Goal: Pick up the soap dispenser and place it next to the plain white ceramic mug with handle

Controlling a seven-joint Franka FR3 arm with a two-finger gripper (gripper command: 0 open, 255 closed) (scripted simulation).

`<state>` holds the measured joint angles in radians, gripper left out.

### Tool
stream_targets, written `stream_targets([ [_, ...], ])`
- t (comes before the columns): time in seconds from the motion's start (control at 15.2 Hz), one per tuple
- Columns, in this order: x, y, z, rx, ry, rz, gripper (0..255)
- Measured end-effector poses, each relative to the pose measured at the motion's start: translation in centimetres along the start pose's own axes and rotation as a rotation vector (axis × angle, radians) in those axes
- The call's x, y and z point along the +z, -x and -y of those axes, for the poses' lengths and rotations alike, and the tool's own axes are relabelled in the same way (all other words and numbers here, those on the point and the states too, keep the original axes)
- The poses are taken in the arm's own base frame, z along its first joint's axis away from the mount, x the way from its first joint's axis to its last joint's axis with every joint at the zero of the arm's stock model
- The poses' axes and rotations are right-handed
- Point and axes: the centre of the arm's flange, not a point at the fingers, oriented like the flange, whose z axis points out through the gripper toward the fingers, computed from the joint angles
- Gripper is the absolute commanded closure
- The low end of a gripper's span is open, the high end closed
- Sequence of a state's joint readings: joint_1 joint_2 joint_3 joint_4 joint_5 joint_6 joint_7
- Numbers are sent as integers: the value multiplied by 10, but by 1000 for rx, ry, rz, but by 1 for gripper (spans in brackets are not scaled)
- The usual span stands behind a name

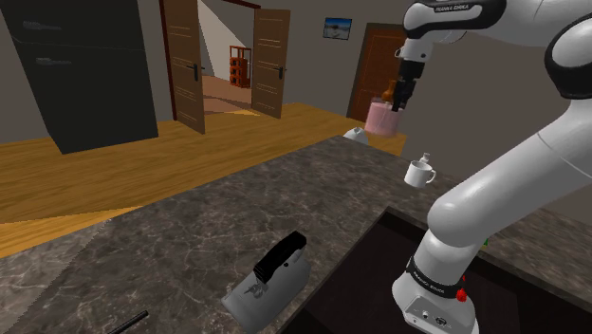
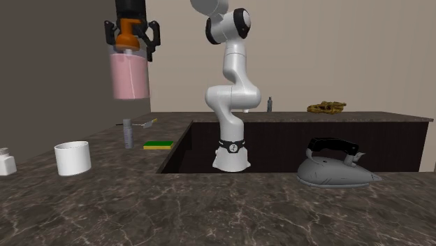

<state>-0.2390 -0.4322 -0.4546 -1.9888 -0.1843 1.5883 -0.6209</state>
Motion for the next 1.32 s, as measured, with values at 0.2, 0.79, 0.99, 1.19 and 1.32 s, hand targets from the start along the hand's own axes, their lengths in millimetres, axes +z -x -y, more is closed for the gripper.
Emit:
stream_targets([
  [0.2,5,19,-34,0,0,0,255],
  [0.79,-1,76,-138,1,0,0,255],
  [0.99,-1,96,-170,1,-1,0,255],
  [1.19,11,101,-180,-1,0,0,255],
  [1.32,22,101,-181,-2,0,1,255],
])
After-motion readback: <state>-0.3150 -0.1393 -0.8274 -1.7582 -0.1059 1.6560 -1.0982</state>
